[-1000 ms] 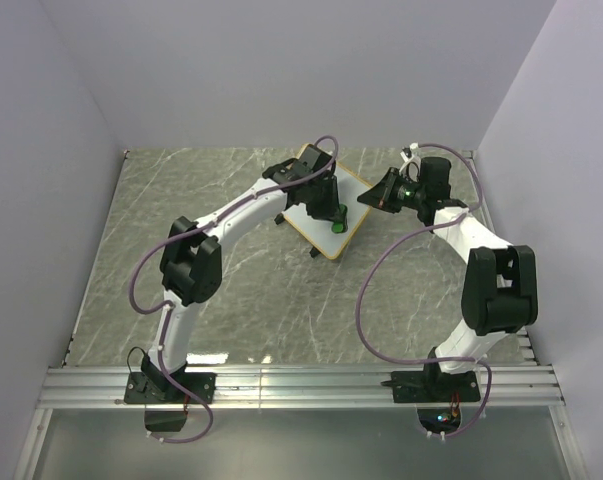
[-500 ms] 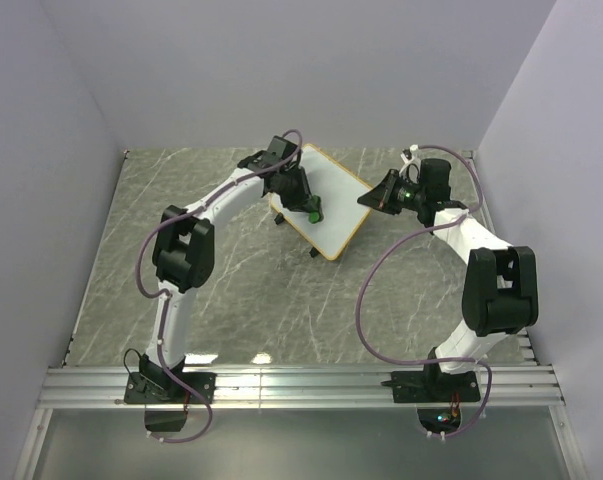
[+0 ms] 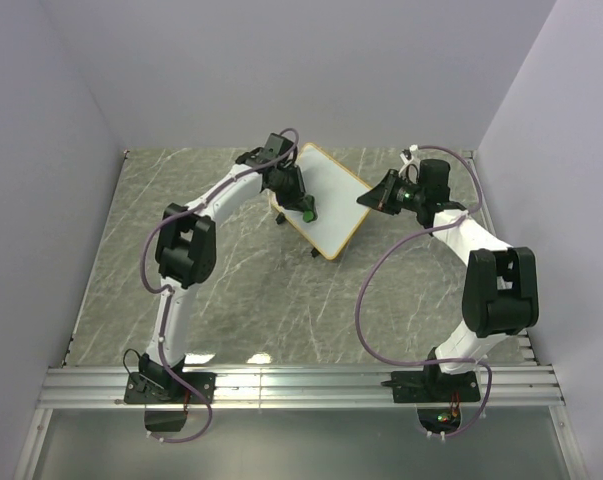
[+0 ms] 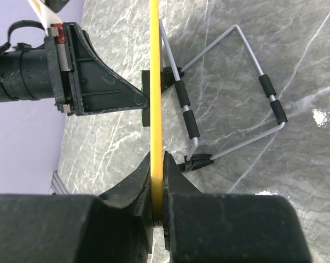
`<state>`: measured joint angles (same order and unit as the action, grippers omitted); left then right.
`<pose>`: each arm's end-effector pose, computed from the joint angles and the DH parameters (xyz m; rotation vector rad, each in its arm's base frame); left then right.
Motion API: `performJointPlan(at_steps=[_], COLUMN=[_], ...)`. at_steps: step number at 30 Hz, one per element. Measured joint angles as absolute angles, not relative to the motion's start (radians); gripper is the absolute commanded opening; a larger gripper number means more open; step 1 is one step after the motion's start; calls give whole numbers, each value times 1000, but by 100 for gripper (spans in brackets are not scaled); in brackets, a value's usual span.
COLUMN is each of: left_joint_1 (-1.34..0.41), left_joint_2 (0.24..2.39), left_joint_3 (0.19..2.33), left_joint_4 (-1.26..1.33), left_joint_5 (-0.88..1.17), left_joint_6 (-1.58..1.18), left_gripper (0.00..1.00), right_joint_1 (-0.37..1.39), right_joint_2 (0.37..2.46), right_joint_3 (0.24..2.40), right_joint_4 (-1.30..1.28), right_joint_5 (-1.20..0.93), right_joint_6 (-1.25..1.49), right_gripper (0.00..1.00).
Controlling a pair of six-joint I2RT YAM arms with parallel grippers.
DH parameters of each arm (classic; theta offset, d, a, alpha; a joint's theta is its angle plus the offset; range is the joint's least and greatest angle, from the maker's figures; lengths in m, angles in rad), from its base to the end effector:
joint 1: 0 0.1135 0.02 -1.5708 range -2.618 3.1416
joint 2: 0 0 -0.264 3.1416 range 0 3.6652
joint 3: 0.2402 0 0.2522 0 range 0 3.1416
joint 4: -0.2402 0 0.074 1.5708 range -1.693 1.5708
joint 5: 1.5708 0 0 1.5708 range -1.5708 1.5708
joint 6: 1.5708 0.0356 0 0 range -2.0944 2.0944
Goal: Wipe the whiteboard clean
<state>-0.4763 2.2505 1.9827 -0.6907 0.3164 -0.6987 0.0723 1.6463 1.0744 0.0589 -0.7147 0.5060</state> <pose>0.4393 -0.2391 0.2236 -0.1633 2.6820 -0.8265 0.3636 0.0497 0.2451 0.0043 2.1270 1.0900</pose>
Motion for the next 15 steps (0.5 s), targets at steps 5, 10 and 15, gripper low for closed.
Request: performJointPlan(at_steps=[5,10,15], left_joint_1=[-538,-619,-622], left_joint_2=[2257,2246,2281], left_joint_3=[2057,2094,2177], left_joint_4=[-691,-610,-603], left_joint_5=[306,305,303], left_joint_6=[-705,-755,-788], left_gripper=[0,0,1], right_joint_1=[72,68,72], right_joint_2=[1635,1631,1627], right_joint_3=[1064,1053,1052], right_joint_4=[58,56,51], right_joint_5=[-704,-691,-686], right_joint_6=[508,508,510], right_gripper=[0,0,0])
